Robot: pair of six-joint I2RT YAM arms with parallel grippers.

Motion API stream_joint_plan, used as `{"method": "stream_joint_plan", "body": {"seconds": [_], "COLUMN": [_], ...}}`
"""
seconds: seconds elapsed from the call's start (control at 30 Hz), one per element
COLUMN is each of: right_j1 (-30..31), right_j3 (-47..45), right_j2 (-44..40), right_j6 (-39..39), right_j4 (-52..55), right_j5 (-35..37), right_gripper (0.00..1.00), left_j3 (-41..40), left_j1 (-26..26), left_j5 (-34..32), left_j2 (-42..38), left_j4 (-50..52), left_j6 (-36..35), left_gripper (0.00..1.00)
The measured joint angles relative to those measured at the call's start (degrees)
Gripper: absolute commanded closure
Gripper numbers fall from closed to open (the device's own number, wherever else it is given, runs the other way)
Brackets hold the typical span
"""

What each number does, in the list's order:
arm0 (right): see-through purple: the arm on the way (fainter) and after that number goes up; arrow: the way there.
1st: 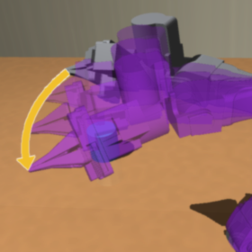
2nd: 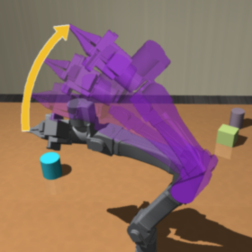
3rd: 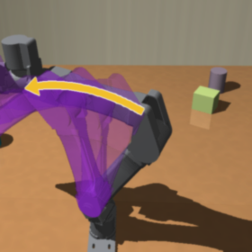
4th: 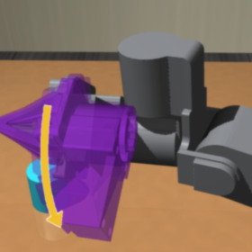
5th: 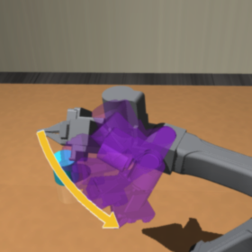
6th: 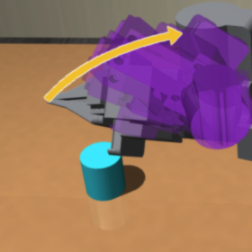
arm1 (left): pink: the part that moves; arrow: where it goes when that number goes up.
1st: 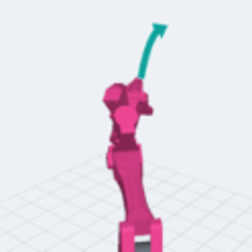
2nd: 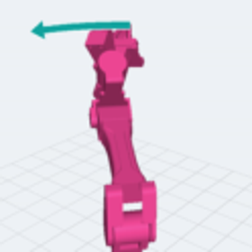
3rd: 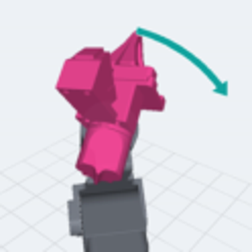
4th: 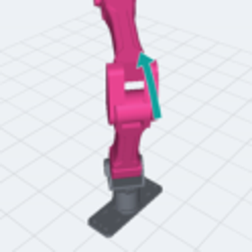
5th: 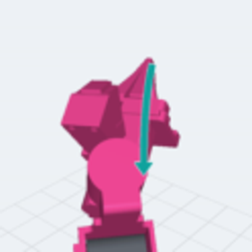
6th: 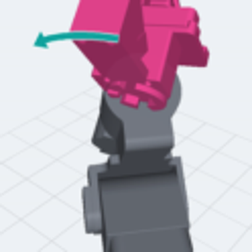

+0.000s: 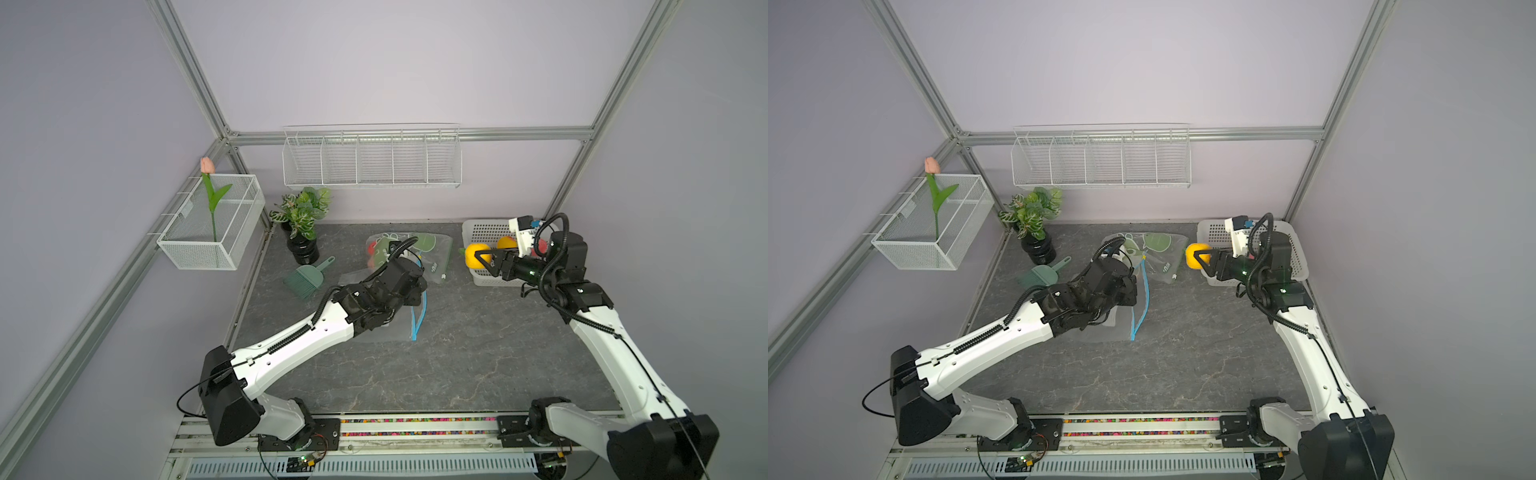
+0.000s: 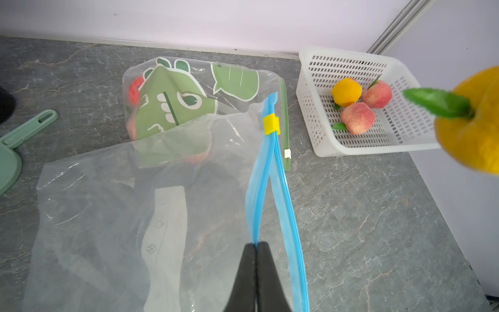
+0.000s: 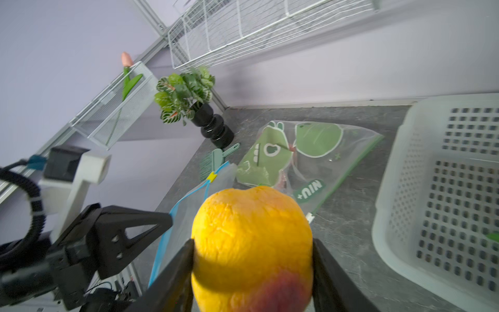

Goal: Place the peach in a zip-top bag and seal the zipper
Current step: Place the peach in the zipper food storage bag.

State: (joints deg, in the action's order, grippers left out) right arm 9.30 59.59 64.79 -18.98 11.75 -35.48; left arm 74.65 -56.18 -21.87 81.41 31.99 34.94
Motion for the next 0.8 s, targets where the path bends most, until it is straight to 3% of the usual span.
{"method": "stream_joint_plan", "body": {"seconds": [0.4,0.8], "right_j1": [15.2,18.1], "right_j3": [-2.3,-4.4], "right_j2": [2.8,6.5], "right_j6": [-3.3,-4.7], "right_j4": [-8.3,-11.5], "right_j5": [-0.3,2.9], "right_gripper": [0.40,0.40], "left_j3": [4.0,5.2], "left_j1": [0.0,0.5], "left_j5": [2.3,2.7], "left_j2": [3.8,4.1], "left_j4": [-1.1,-0.2], "left_j6": [1.1,1.1], "left_gripper": [1.00,1.00]}}
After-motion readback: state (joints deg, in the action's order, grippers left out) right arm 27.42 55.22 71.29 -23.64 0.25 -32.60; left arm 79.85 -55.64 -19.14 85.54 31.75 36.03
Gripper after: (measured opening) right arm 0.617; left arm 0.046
